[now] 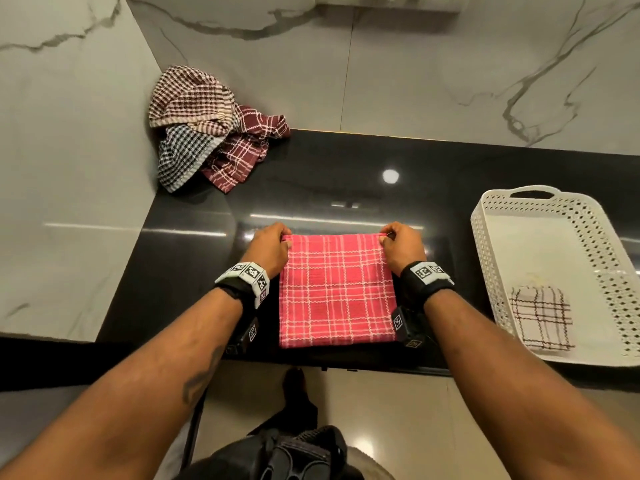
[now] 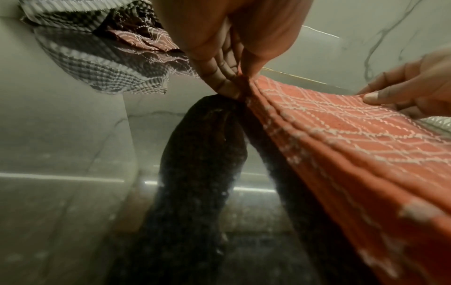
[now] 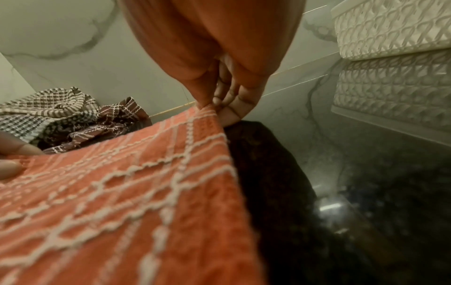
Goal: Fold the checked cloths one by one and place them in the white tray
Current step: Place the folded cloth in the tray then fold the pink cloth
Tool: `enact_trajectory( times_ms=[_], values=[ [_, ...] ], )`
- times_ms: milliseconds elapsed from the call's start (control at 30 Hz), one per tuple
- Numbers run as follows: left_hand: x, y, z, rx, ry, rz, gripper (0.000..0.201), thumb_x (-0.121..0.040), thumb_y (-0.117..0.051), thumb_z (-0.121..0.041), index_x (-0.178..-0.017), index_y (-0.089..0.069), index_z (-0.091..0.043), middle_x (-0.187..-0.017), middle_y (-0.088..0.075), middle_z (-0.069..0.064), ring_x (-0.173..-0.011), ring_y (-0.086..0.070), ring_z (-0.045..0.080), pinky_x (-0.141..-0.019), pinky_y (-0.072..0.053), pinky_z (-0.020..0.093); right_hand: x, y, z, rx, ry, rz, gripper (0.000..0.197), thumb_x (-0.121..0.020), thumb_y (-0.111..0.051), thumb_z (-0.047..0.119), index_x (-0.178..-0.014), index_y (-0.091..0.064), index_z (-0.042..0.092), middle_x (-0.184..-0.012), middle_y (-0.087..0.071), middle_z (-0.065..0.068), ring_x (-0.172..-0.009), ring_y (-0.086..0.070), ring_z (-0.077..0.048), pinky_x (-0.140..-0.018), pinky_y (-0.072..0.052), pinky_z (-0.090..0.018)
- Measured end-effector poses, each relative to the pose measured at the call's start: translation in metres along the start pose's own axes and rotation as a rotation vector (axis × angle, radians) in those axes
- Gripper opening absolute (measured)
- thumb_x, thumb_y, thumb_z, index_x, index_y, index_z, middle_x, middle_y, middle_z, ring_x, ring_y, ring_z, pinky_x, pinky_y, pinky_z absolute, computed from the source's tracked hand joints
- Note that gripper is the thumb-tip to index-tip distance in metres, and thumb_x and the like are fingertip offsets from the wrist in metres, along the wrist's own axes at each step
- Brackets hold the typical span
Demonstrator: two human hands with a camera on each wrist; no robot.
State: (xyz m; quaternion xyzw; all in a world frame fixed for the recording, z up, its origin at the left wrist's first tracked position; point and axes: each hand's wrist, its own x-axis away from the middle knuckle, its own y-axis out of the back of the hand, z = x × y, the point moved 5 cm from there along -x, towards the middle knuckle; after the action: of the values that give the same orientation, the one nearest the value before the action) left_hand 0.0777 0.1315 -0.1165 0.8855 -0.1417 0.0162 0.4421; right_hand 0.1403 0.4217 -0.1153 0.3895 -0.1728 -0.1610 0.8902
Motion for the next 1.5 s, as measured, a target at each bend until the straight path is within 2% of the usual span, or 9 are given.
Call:
enact_trajectory(
  times_ms=[233, 333, 433, 600, 800, 967, 1133, 1333, 1500],
  values=[
    [-0.002, 0.004, -0.009, -0.113, 0.009, -0.036, 0.023, -0.093, -0.056, -0.016, -0.116, -0.054, -0.013, -0.116, -0.057, 0.010, -0.104, -0.058, 0.029, -0.092, -0.047, 0.042, 0.000, -0.001, 0.010, 0.164, 0.019, 0.007, 0.024, -0.096, -0.051, 0.013, -0.118, -0.060, 0.011, -0.119, -0.062, -0.013, -0.109, -0.059, -0.031, -0.094, -0.049, -0.042],
    [0.017, -0.007, -0.045, -0.363, -0.344, -0.107, 0.039, -0.088, -0.053, -0.010, -0.127, -0.053, -0.014, -0.121, -0.055, 0.009, -0.106, -0.057, 0.031, -0.090, -0.047, 0.045, 0.024, -0.006, 0.040, 0.444, 0.289, -0.032, 0.031, -0.093, -0.050, 0.015, -0.124, -0.050, 0.013, -0.126, -0.052, -0.010, -0.114, -0.052, -0.032, -0.095, -0.045, -0.048],
    [0.040, -0.046, -0.056, -0.586, -0.622, 0.150, 0.057, -0.096, -0.044, -0.040, -0.147, -0.041, -0.014, -0.151, -0.043, 0.010, -0.138, -0.041, 0.031, -0.113, -0.033, 0.048, 0.060, -0.044, 0.045, 0.504, 0.481, 0.341, 0.060, -0.098, -0.046, 0.037, -0.152, -0.025, 0.017, -0.160, -0.025, -0.006, -0.148, -0.021, -0.030, -0.117, -0.019, -0.059],
    [0.062, -0.032, -0.006, -0.801, -0.340, 0.302, 0.076, -0.098, -0.014, -0.062, -0.158, -0.001, -0.018, -0.166, 0.006, 0.001, -0.153, 0.007, 0.020, -0.123, 0.002, 0.044, 0.072, -0.034, -0.014, 0.706, 0.316, 0.517, 0.080, -0.097, -0.017, 0.066, -0.156, 0.013, 0.022, -0.162, 0.023, 0.000, -0.149, 0.023, -0.023, -0.117, 0.013, -0.059],
    [0.084, -0.040, -0.051, -0.781, -0.422, 0.290, 0.063, -0.101, -0.027, -0.031, -0.158, -0.005, -0.014, -0.166, 0.001, 0.007, -0.153, 0.003, 0.024, -0.123, -0.002, 0.047, 0.105, -0.032, 0.016, 0.663, 0.370, 0.416, 0.071, -0.101, -0.028, 0.039, -0.158, 0.004, 0.011, -0.165, 0.010, -0.010, -0.152, 0.012, -0.026, -0.116, 0.012, -0.060],
    [0.115, -0.055, -0.034, -0.739, -0.342, 0.336, 0.068, -0.102, -0.022, -0.052, -0.159, 0.000, -0.019, -0.167, 0.002, 0.001, -0.153, 0.003, 0.018, -0.124, -0.001, 0.043, 0.130, -0.049, -0.011, 0.657, 0.391, 0.537, 0.079, -0.099, -0.023, 0.061, -0.158, 0.009, 0.019, -0.165, 0.016, -0.004, -0.151, 0.015, -0.023, -0.117, 0.011, -0.060],
    [0.135, -0.033, -0.022, -0.750, -0.237, 0.312, 0.063, -0.105, -0.024, -0.039, -0.158, -0.005, -0.013, -0.167, -0.001, 0.005, -0.153, 0.002, 0.020, -0.123, 0.002, 0.046, 0.129, -0.013, -0.033, 0.742, 0.165, 0.452, 0.084, -0.096, -0.027, 0.059, -0.157, 0.000, 0.007, -0.165, 0.006, -0.015, -0.152, 0.011, -0.030, -0.113, 0.018, -0.065],
    [0.142, -0.066, -0.055, -0.672, -0.340, 0.224, 0.068, -0.100, -0.016, -0.049, -0.158, -0.011, -0.014, -0.166, -0.007, 0.006, -0.153, -0.003, 0.020, -0.124, -0.002, 0.043, 0.160, -0.039, 0.006, 0.514, 0.414, 0.432, 0.069, -0.102, -0.032, 0.035, -0.158, 0.000, 0.010, -0.166, 0.006, -0.009, -0.152, 0.010, -0.024, -0.120, 0.006, -0.057],
    [0.164, -0.068, -0.008, -0.670, -0.290, 0.196, 0.089, -0.088, -0.001, -0.068, -0.158, -0.004, -0.012, -0.166, 0.000, 0.006, -0.153, 0.002, 0.020, -0.123, 0.002, 0.045, 0.166, -0.035, -0.044, 0.555, 0.437, 0.446, 0.092, -0.095, -0.025, 0.069, -0.156, 0.014, 0.013, -0.157, 0.028, 0.000, -0.149, 0.022, -0.018, -0.119, 0.016, -0.047]
  ],
)
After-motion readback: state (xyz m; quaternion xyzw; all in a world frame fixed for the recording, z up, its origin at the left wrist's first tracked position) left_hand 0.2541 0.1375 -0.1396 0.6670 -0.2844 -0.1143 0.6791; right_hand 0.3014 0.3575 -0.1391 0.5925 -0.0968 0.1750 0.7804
